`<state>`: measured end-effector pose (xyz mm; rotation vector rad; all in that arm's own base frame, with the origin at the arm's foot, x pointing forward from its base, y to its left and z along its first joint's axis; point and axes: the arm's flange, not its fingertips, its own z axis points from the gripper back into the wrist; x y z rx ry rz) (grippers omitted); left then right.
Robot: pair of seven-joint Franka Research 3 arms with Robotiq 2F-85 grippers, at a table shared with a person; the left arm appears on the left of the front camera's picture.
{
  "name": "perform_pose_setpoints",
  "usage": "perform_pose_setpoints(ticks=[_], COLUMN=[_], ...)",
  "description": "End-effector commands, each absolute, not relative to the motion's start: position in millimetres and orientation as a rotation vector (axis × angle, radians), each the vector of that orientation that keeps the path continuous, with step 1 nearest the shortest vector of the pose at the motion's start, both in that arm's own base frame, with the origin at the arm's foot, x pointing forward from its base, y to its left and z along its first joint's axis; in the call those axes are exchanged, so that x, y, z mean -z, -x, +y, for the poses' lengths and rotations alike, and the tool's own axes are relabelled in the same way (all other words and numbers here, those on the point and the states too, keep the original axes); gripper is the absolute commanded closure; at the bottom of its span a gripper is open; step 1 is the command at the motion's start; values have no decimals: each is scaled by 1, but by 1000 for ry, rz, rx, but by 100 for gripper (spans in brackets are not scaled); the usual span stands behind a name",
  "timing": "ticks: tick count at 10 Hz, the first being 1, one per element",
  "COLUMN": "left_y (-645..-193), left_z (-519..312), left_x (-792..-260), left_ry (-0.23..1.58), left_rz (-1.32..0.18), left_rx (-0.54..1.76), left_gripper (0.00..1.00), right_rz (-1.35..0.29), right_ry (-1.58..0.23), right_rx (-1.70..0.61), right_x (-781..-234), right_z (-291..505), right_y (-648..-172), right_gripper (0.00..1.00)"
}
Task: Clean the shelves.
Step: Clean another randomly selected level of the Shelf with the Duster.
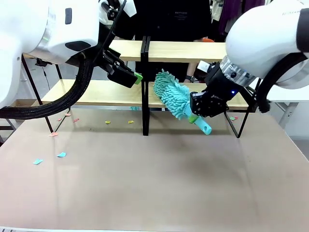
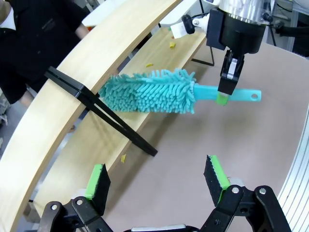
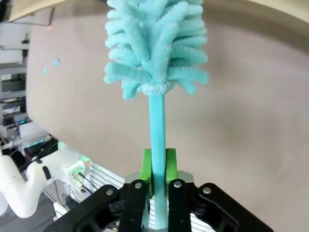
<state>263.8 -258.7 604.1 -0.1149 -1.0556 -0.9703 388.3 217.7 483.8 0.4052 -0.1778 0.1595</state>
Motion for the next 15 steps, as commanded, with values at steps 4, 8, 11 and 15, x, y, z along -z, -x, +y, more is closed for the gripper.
perform_pose_setpoints(ticks=[4, 8, 11, 15], left_y=[-264, -264, -264, -264], left_z=[-257, -257, -257, -257], left_x=[-603, -603, -603, -603], left_ry=[116, 116, 116, 116], left_rz=[-1052, -1052, -1052, -1052], left_rx=[977, 977, 977, 977], left_gripper=[0, 0, 0, 0], right_rz=[-84, -31, -173, -87], right_ry=[-198, 127, -25, -392], right_rx=[88, 355, 208, 7], right_x=[-496, -507, -506, -506], right_z=[159, 99, 112, 118], right_y=[-379, -360, -350, -340], right_gripper=[88, 88, 88, 88])
